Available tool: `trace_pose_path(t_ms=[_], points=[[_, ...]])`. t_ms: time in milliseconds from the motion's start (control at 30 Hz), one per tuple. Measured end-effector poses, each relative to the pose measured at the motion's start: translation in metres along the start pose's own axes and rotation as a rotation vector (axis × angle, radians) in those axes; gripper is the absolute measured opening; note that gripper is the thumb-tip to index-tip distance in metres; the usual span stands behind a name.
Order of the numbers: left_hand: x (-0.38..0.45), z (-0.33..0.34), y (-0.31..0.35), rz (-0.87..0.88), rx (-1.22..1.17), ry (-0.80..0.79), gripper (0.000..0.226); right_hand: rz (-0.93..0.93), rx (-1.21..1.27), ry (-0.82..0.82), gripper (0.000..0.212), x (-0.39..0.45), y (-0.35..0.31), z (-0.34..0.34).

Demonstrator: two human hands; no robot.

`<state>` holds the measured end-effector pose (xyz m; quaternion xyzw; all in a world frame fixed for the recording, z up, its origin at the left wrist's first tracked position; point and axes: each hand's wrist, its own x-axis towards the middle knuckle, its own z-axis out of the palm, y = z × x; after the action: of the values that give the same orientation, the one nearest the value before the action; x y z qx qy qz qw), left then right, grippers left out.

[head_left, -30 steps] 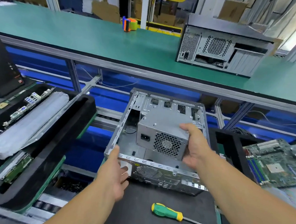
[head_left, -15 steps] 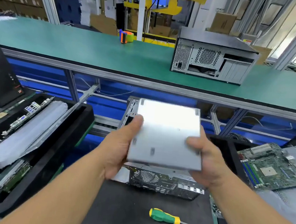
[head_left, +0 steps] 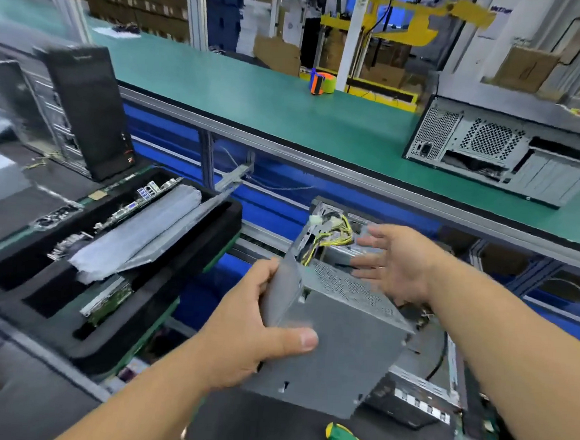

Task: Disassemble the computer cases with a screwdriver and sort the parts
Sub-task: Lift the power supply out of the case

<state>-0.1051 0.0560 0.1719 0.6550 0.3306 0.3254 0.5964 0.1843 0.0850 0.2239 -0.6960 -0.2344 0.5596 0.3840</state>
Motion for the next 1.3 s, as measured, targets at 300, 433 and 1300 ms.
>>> trace_pose_path(t_ms=[300, 433, 1300], points=[[-0.038, -0.043, 0.020, -0.056, 0.370, -0.133, 0.087, 0.092, -0.216, -0.019, 0.028, 0.069, 0.015, 0.084], [-0.046, -0.053, 0.018, -0.072, 0.445, -0.141, 0.085, 0.064, -0.226, -0.022, 0.027, 0.097, 0.011, 0.111], [0.026, -0.013, 0.073, -0.288, 0.567, -0.337, 0.046, -0.209, 0.420, 0.286, 0.044, 0.056, -0.092, 0.013]])
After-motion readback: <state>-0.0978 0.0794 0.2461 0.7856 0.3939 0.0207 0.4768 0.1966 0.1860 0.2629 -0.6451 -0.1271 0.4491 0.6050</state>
